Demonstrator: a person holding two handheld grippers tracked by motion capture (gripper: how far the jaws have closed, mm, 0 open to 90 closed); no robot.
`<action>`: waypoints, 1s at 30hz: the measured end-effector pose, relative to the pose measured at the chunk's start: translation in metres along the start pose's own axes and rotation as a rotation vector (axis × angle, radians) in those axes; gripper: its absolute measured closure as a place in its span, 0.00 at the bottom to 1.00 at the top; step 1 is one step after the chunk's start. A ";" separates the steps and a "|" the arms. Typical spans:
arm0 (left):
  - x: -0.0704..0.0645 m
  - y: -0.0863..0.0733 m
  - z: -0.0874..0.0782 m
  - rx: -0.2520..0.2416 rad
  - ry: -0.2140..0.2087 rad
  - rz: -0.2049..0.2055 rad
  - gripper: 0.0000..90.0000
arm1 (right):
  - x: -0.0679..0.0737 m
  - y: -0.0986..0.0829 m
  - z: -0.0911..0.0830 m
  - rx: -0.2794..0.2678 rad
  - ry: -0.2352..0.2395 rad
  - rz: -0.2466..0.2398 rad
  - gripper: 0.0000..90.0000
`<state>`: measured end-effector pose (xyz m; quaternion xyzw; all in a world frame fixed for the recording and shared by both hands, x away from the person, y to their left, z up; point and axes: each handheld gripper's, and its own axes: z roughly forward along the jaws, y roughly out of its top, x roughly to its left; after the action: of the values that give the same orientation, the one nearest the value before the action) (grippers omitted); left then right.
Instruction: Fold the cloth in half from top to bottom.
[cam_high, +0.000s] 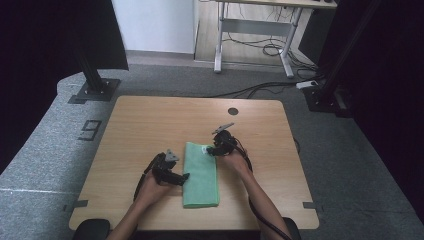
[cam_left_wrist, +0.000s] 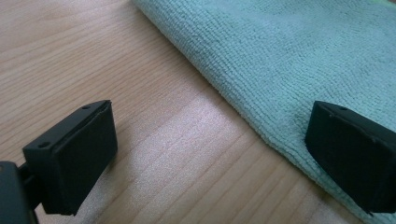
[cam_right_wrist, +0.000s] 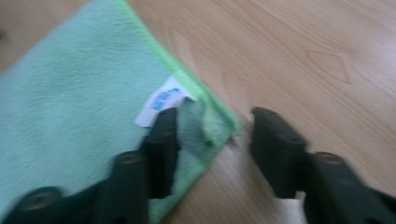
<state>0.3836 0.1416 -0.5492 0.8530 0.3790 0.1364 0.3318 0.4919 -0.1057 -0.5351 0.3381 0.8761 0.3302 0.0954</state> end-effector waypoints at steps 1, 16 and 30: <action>0.000 0.000 0.000 0.000 0.000 0.000 0.02 | 0.000 0.000 0.000 -0.005 0.015 -0.011 0.72; -0.004 -0.004 -0.006 -0.007 -0.021 -0.005 0.05 | 0.004 0.002 0.001 0.006 0.052 0.004 0.94; -0.004 -0.002 -0.002 -0.001 0.003 -0.001 0.03 | 0.001 0.005 -0.004 0.000 0.024 0.037 0.95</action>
<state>0.3788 0.1402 -0.5491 0.8524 0.3800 0.1376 0.3319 0.4928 -0.1043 -0.5290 0.3502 0.8708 0.3359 0.0787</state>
